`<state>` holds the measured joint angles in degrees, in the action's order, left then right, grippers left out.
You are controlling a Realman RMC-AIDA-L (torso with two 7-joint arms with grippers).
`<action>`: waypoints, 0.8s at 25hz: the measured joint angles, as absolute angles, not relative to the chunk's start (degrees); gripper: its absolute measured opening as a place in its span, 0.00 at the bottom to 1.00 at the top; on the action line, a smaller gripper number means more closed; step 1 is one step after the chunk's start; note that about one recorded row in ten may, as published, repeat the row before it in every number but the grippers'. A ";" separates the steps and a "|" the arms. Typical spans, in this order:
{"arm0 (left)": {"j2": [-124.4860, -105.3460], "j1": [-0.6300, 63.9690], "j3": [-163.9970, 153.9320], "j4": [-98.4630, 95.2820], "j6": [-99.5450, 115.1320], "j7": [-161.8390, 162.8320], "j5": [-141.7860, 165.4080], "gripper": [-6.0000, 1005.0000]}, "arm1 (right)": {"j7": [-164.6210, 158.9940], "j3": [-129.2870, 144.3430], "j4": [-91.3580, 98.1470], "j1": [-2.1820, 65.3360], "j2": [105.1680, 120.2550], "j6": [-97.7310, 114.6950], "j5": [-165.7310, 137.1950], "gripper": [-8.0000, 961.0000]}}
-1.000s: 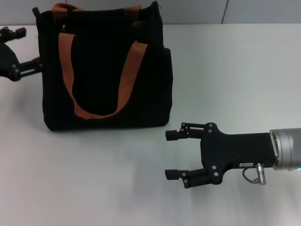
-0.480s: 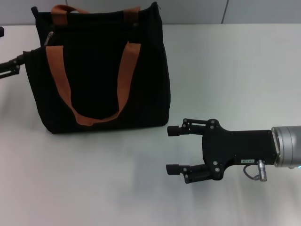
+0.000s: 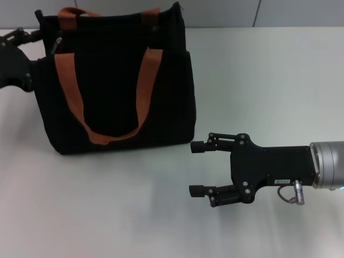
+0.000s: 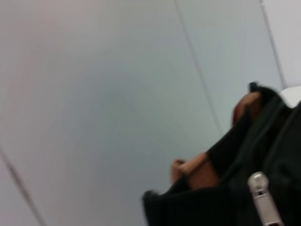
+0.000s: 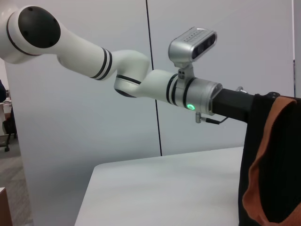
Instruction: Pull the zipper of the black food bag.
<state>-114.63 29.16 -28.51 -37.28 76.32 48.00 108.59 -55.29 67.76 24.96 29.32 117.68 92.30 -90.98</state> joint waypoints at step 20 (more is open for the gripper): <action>-117.55 24.63 -26.85 -37.14 79.53 41.60 98.54 0.21 | -55.85 64.34 24.80 29.09 118.14 93.80 -90.69 0.84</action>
